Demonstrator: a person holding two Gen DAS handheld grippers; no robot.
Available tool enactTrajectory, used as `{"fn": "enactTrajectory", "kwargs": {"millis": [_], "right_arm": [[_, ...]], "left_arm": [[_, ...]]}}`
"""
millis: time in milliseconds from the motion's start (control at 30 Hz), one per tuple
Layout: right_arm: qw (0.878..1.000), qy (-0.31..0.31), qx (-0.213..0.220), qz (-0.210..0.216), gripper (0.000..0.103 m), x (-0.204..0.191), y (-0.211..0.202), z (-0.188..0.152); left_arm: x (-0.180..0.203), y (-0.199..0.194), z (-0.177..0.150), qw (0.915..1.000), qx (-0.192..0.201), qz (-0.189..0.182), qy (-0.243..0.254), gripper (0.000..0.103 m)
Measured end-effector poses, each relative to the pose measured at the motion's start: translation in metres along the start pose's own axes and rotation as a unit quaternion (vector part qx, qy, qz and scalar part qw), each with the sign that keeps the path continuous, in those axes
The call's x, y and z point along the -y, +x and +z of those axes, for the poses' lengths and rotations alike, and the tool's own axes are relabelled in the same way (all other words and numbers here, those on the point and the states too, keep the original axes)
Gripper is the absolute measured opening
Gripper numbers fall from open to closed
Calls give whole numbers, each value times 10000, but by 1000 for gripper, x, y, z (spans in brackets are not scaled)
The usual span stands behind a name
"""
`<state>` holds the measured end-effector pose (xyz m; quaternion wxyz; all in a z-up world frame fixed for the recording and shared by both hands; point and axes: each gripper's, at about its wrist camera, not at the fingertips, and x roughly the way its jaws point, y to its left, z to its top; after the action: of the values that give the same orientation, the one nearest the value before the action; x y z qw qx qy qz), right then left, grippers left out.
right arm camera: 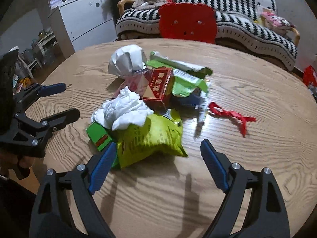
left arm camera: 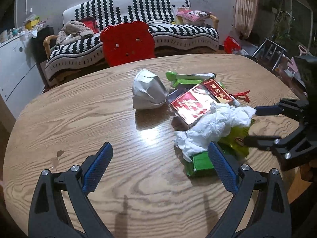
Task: Collect trash
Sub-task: 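Return both tools to the table toward the tissues and snack bag, then grasp the white tissues with the left tool while the right tool grasps the yellow-green snack bag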
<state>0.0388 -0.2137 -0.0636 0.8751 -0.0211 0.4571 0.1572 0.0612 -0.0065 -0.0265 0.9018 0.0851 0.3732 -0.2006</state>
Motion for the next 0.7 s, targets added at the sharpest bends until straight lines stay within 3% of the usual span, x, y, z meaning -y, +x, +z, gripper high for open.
{"fn": "enactTrajectory", "kwargs": {"millis": [200,233,267,433,700], "right_arm": [[9998,-40,-97,163,83,-4,23,6],[9997,-33,-90,219,79,-4,23,7],[9995,-15,-110,284,65,-4,23,6],[9993,74,-149,340,61,5,9,1],[9991,315,-66,272,61,39,-34,-23]], "left_arm": [[-3,3,5,9999,17,-120,-48,94],[-2,3,6,9999,18,-116,-37,94],[-1,4,7,9999,6,-126,-32,94],[10,9,12,9997,-5,-225,48,94],[55,35,14,9969,-236,-361,659,94]]}}
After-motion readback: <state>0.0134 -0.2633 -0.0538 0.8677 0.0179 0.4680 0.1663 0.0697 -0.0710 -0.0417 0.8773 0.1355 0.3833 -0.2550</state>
